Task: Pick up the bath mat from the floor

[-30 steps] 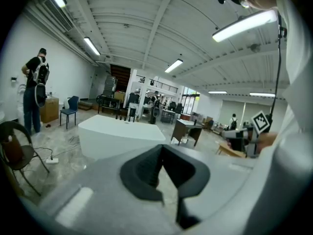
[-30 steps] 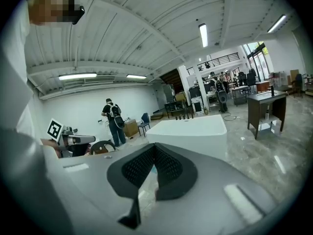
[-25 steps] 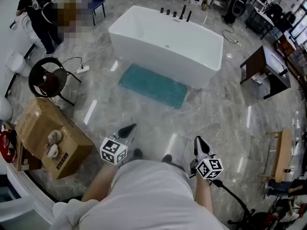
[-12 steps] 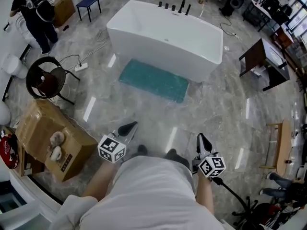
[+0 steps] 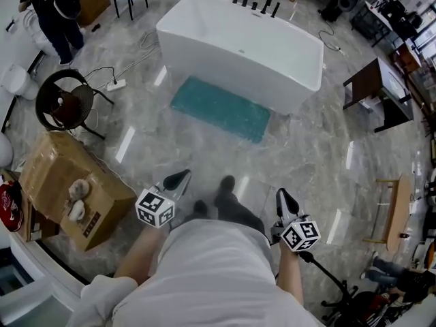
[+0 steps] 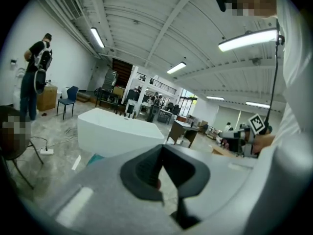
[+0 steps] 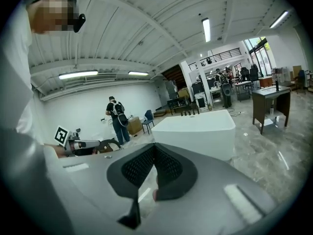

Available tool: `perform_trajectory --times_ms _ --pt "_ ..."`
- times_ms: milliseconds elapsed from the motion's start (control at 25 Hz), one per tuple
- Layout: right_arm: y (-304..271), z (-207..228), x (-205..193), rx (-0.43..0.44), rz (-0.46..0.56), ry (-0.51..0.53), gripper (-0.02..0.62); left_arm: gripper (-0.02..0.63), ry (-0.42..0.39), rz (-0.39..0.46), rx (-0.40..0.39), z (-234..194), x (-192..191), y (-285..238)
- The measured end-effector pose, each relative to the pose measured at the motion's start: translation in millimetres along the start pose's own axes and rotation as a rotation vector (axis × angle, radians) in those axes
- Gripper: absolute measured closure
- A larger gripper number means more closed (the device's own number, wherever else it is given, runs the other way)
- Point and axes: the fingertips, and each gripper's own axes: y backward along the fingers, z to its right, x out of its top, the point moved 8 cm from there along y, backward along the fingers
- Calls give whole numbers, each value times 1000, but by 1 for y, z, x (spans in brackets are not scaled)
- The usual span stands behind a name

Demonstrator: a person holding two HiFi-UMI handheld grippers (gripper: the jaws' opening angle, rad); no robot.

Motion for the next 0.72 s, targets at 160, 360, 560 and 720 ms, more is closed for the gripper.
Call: perform_trajectory --times_ms 160,360,560,720 --pt "-22 22 16 63 31 -37 592 607 15 23 17 -8 10 -17" --pt "-74 49 38 118 39 -33 592 607 -10 33 60 -27 29 -46" --pt "-125 80 69 151 4 15 592 607 -36 23 88 -44 58 -91" --pt "-161 110 89 166 -47 65 591 607 -35 15 123 -59 79 -130"
